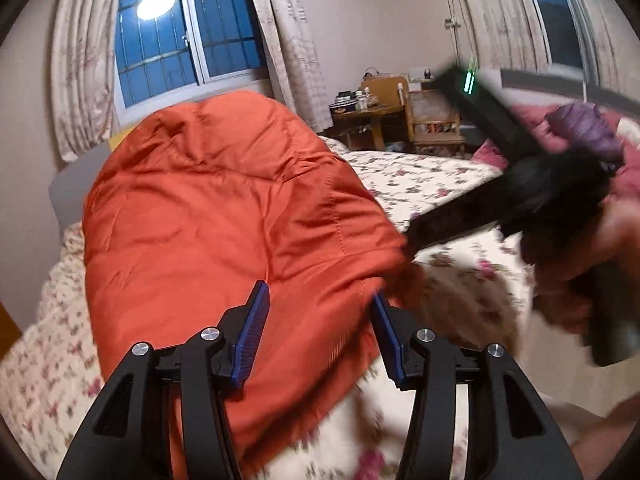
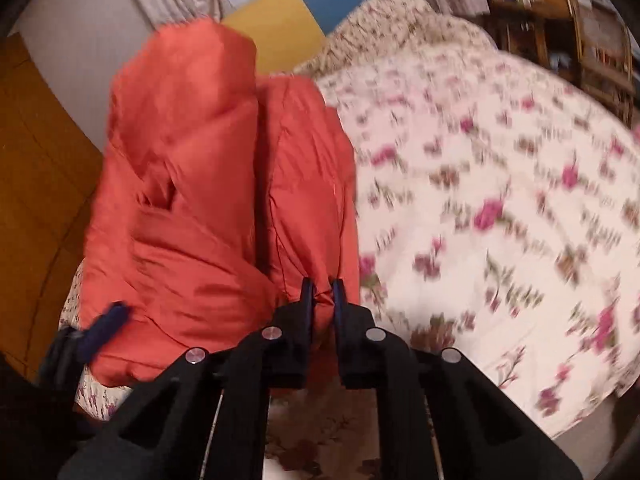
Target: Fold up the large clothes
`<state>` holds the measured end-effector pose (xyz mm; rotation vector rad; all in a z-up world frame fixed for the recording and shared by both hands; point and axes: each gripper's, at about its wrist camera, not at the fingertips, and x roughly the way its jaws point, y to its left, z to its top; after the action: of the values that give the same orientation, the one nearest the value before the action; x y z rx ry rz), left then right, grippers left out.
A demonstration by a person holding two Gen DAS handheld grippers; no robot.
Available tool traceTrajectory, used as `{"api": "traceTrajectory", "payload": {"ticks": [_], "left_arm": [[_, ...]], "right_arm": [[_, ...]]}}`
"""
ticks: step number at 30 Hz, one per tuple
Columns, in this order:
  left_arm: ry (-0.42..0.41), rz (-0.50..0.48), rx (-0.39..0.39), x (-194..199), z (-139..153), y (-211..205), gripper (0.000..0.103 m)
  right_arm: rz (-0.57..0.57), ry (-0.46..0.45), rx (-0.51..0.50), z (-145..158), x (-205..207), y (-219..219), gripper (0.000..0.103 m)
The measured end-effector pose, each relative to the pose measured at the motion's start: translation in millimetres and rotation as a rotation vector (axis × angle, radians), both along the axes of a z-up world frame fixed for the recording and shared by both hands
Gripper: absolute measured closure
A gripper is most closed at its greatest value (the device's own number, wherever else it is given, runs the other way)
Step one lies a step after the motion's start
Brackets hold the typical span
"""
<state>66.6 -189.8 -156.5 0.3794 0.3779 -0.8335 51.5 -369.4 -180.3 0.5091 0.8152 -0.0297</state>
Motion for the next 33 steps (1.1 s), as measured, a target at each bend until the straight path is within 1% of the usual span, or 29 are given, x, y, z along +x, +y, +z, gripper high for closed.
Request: {"api": "traceTrajectory", "payload": {"ticks": [1,2,4,5,6,7,8,9,10,11,13,15,16,19,20,23,26,29,30,31,33], "left_arm": [[0.012,-0.006,-0.046,-3.4,5.1,10.3,0.053],[0.014,0.008,-0.085,-4.3,10.6,19.0,0.053],[0.031,0.062,-0.153,2.6,21.0,35.0,0.053],[0.045,0.109,-0.187,12.1,26.1,44.6,0.053],[0.052,0.144,-0.203,19.9,29.0,50.2,0.053],[0.065,0.204,-0.218,35.6,33.4,58.7,0.053],[0.080,0.267,-0.227,51.1,36.8,65.3,0.053],[0.090,0.313,-0.233,62.1,39.6,70.1,0.053],[0.109,0.380,-0.247,78.4,43.4,77.6,0.053],[0.137,0.435,-0.261,94.2,46.7,84.0,0.053],[0.186,0.499,-0.264,116.3,48.9,90.6,0.053],[0.204,0.550,-0.261,137.8,54.1,94.0,0.053],[0.208,0.565,-0.256,141.2,55.7,94.4,0.053],[0.214,0.609,-0.254,157.8,65.7,91.4,0.053],[0.219,0.613,-0.255,161.9,67.7,89.2,0.053],[0.221,0.626,-0.252,171.1,73.8,79.2,0.053],[0.222,0.627,-0.245,180.7,80.4,67.4,0.053],[0.212,0.643,-0.212,187.7,82.9,55.0,0.053],[0.209,0.652,-0.199,190.1,82.8,51.3,0.048],[0.204,0.671,-0.184,193.4,82.5,47.9,0.036],[0.193,0.696,-0.173,196.8,82.9,44.0,0.030]], "right_arm": [[0.001,-0.002,-0.008,-1.9,-1.3,-1.5,0.094],[-0.003,-0.009,-0.012,-2.4,-2.7,-0.2,0.094],[-0.010,-0.019,0.007,-2.0,-4.6,-1.9,0.094],[-0.014,-0.022,0.012,0.0,-6.0,-2.9,0.093],[-0.019,-0.028,0.015,3.0,-7.9,-4.5,0.092],[-0.026,-0.034,0.017,5.6,-8.6,-6.5,0.088],[-0.039,-0.037,0.014,10.7,-10.8,-11.3,0.082],[-0.047,-0.042,0.013,15.3,-11.7,-14.3,0.079],[-0.052,-0.058,0.011,22.2,-12.1,-15.6,0.076],[-0.058,-0.078,0.002,32.2,-13.8,-16.0,0.076],[-0.070,-0.116,-0.034,51.3,-16.3,-15.7,0.076],[-0.077,-0.164,-0.056,72.7,-18.0,-14.0,0.076],[-0.073,-0.188,-0.063,83.6,-17.7,-12.4,0.076],[-0.036,-0.279,-0.092,123.6,-1.6,1.1,0.075],[-0.008,-0.297,-0.091,133.2,7.6,7.0,0.073],[0.061,-0.320,-0.092,152.0,40.2,24.5,0.072],[0.109,-0.320,-0.116,160.0,78.9,44.9,0.072],[0.135,-0.299,-0.168,155.5,119.8,56.2,0.072],[0.138,-0.291,-0.179,152.5,129.7,57.2,0.072],[0.135,-0.281,-0.196,146.6,139.4,56.4,0.072],[0.116,-0.249,-0.233,132.2,157.9,51.1,0.074]]}}
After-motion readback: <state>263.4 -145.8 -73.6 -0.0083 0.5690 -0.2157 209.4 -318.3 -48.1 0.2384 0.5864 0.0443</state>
